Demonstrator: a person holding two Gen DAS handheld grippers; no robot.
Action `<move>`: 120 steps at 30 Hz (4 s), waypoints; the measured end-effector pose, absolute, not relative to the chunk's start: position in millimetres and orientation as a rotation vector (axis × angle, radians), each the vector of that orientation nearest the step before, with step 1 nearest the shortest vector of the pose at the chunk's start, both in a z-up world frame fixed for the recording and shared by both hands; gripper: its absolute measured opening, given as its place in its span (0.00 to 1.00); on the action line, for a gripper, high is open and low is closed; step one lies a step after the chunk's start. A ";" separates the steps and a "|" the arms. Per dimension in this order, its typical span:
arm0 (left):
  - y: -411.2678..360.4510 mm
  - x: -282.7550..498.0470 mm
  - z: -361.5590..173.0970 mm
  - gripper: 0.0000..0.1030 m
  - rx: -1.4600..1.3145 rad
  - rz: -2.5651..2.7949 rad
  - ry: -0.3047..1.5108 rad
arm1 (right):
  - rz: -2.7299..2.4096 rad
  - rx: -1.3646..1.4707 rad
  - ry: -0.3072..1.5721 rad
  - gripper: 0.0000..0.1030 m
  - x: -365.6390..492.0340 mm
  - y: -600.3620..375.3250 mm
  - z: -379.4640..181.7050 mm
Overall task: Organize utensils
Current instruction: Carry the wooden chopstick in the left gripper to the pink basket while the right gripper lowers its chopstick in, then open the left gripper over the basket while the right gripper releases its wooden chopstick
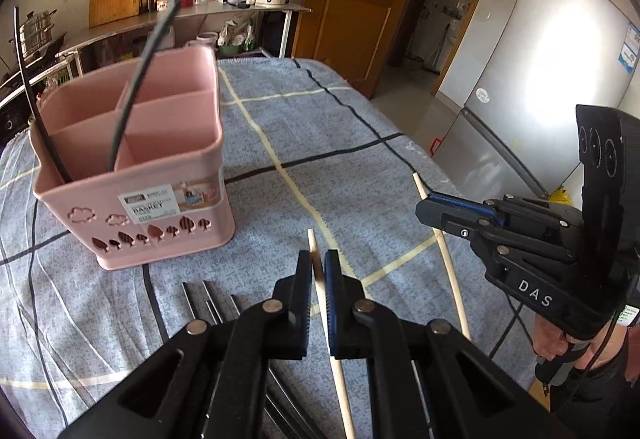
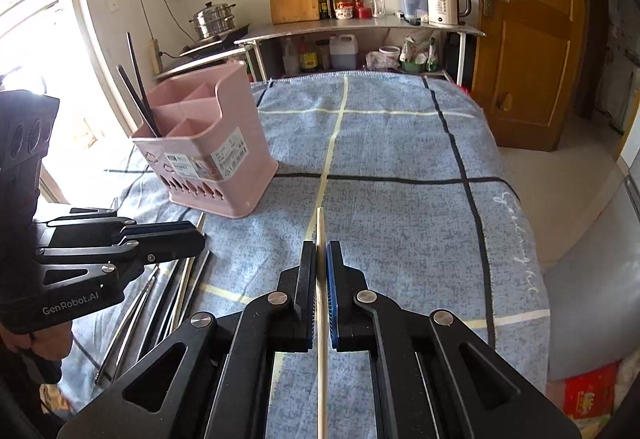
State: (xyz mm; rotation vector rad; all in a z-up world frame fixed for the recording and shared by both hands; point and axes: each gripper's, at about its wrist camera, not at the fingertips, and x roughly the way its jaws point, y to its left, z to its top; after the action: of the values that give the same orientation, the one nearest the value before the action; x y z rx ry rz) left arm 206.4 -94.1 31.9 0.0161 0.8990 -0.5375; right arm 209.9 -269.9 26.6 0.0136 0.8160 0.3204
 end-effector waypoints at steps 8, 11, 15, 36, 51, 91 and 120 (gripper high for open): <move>-74.4 182.3 91.5 0.05 -0.005 -0.567 0.756 | 0.330 0.032 0.673 0.04 184.3 -274.8 76.6; -66.9 175.8 102.8 0.05 -0.008 -0.568 0.727 | 0.334 0.033 0.644 0.04 176.8 -275.1 87.0; -61.3 169.6 112.0 0.05 -0.011 -0.571 0.703 | 0.339 0.032 0.625 0.04 170.0 -275.9 94.8; -6.6 160.2 156.6 0.05 -0.002 -0.474 0.606 | 0.442 0.048 0.544 0.04 162.2 -248.9 128.9; 42.7 206.0 191.3 0.05 -0.021 -0.346 0.559 | 0.574 0.086 0.445 0.04 210.6 -178.3 176.7; 62.6 277.2 121.1 0.07 -0.064 -0.332 0.687 | 0.546 0.080 0.545 0.16 286.9 -124.6 118.3; 62.2 127.1 81.6 0.34 -0.064 -0.349 0.587 | 0.506 0.130 0.518 0.17 154.9 -217.3 91.5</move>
State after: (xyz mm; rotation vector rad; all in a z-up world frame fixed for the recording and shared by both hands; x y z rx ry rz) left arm 127.1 62.2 81.6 -0.0641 0.5869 -0.3487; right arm 154.9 -217.3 91.5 0.1300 0.5180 0.5059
